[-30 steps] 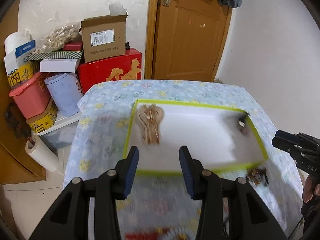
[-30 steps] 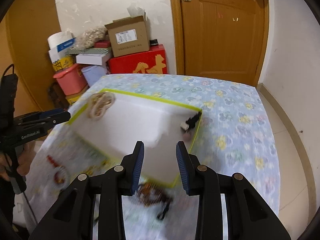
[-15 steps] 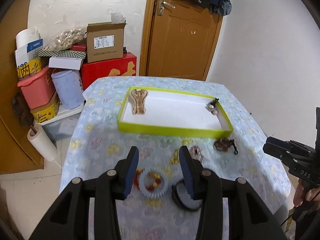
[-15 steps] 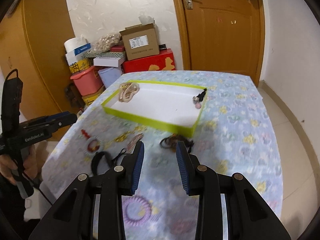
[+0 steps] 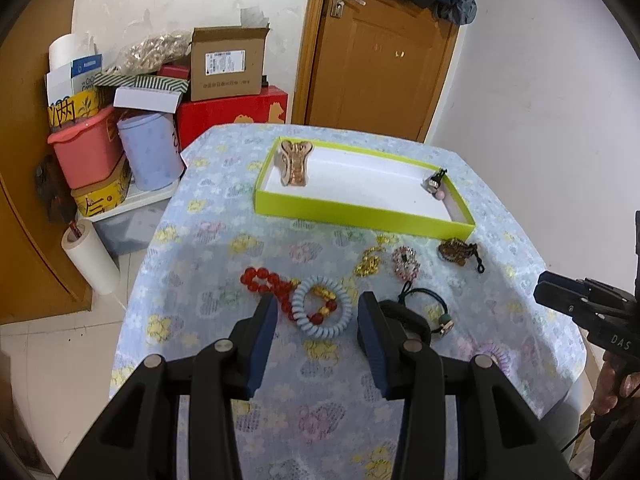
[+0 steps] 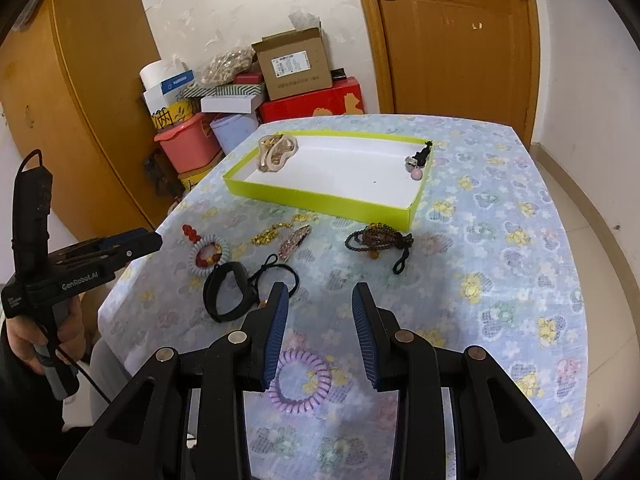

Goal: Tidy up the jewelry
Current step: 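Grasp the light blue spiral hair tie with the left tool while the right tool moves to the watch band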

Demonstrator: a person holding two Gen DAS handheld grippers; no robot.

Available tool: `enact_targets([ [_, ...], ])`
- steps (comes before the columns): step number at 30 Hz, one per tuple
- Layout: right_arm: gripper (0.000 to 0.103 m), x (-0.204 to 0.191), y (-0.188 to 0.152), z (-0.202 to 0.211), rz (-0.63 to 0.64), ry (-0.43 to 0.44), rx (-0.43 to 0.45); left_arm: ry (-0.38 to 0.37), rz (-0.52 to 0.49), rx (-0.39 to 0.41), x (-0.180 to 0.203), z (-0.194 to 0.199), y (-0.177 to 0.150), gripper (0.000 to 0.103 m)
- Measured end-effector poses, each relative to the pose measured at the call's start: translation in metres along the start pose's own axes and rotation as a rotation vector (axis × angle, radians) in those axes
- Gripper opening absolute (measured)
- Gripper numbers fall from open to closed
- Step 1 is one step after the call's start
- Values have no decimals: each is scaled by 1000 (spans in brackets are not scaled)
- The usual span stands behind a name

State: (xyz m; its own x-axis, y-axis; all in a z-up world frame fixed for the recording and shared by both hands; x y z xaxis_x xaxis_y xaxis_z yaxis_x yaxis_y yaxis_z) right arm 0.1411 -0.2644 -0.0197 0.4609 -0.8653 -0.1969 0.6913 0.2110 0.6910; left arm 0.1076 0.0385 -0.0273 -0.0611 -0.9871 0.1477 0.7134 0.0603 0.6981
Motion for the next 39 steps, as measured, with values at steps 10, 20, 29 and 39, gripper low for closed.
enact_targets([
  [10, 34, -9, -7, -15, 24, 28, -33, 2, 17, -56, -5, -24, -16, 37],
  [20, 34, -13, -9, -32, 37, 44, -60, 8, 13, -73, -7, -47, -12, 28],
  [29, 34, -17, -7, -50, 55, 61, -77, 30, -26, -91, -5, -66, -10, 23],
  [39, 34, 13, 2, -61, -7, 11, -78, 28, -39, -68, -5, -66, -9, 10],
])
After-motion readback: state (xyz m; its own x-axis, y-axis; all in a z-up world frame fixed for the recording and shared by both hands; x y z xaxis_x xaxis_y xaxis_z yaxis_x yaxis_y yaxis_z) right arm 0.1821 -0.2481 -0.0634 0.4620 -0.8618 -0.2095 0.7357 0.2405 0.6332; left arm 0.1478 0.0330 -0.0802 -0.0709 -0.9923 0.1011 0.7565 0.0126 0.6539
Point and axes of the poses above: each gripper's, at about its wrist camera, not at the fingertips, and z roughly against the way its jaws point, x to its right, y to its top, the point moved 6 cm from there along -z, roughly the way its jaws point
